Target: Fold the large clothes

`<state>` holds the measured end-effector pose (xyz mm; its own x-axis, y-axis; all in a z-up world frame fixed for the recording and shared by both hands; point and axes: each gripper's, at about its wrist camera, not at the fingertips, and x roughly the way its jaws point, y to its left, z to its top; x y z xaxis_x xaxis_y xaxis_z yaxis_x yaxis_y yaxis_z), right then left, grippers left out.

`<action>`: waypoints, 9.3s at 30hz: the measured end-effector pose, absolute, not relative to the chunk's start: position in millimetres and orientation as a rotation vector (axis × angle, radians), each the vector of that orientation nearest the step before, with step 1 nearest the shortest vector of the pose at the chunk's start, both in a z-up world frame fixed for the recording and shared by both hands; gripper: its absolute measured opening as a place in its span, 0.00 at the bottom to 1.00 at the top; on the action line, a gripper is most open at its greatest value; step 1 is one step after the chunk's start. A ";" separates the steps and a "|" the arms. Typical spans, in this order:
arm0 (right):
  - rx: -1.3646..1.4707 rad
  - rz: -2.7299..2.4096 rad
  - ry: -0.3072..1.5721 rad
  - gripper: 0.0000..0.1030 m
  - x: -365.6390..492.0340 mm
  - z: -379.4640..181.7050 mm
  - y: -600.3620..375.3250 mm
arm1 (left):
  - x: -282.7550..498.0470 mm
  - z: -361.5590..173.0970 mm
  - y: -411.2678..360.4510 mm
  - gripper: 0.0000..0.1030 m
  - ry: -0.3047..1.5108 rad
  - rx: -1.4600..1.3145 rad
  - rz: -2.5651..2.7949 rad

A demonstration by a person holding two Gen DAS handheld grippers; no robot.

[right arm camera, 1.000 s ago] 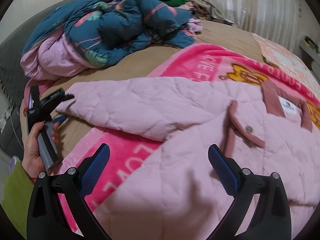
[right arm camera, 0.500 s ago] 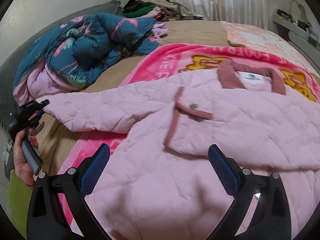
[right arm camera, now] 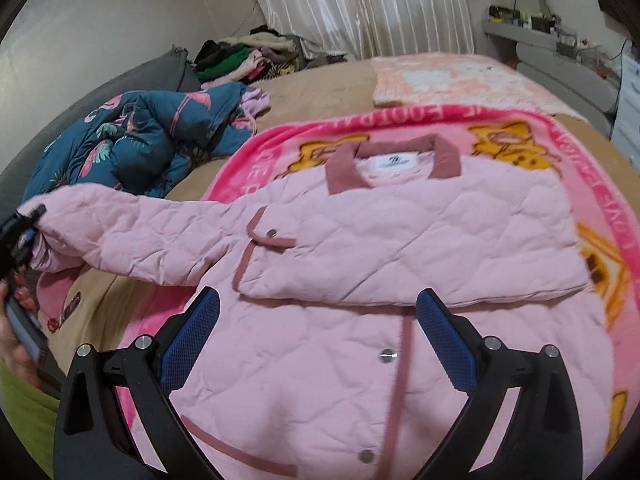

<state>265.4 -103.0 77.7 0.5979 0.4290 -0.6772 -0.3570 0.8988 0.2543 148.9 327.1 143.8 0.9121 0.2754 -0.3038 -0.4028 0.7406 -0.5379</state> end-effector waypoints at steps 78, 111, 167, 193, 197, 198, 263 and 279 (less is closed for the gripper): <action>0.508 0.217 0.765 0.95 235.7 48.5 -361.2 | 311.6 -4.4 -83.8 0.74 0.956 0.089 -0.221; 0.543 0.289 1.034 0.91 300.0 -40.5 -237.5 | 244.8 32.1 141.5 0.91 0.809 -0.240 0.224; -0.032 0.358 0.710 0.68 368.3 51.6 -223.8 | 384.1 -12.1 84.4 0.91 0.990 -0.154 0.082; -0.224 0.332 0.971 0.75 427.7 -50.1 -131.6 | 387.9 -47.4 88.9 0.92 1.006 -0.165 0.087; -0.216 0.343 0.979 0.75 429.0 -45.7 -134.8 | 386.9 -44.3 85.8 0.92 0.996 -0.150 0.092; -0.212 0.346 0.984 0.75 429.8 -44.3 -136.3 | 386.0 -42.2 84.5 0.92 0.989 -0.142 0.096; 0.017 0.439 0.624 0.88 244.6 158.2 -215.3 | 239.4 130.5 33.1 0.92 0.695 -0.109 0.002; 0.040 0.458 0.565 0.88 194.1 183.5 -240.0 | 191.8 158.2 11.0 0.92 0.609 -0.062 -0.038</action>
<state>194.1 -240.0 183.5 0.7471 0.4296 -0.5073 -0.4080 0.8988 0.1604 191.8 11.0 158.2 0.8197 -0.0542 -0.5703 0.0176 0.9974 -0.0695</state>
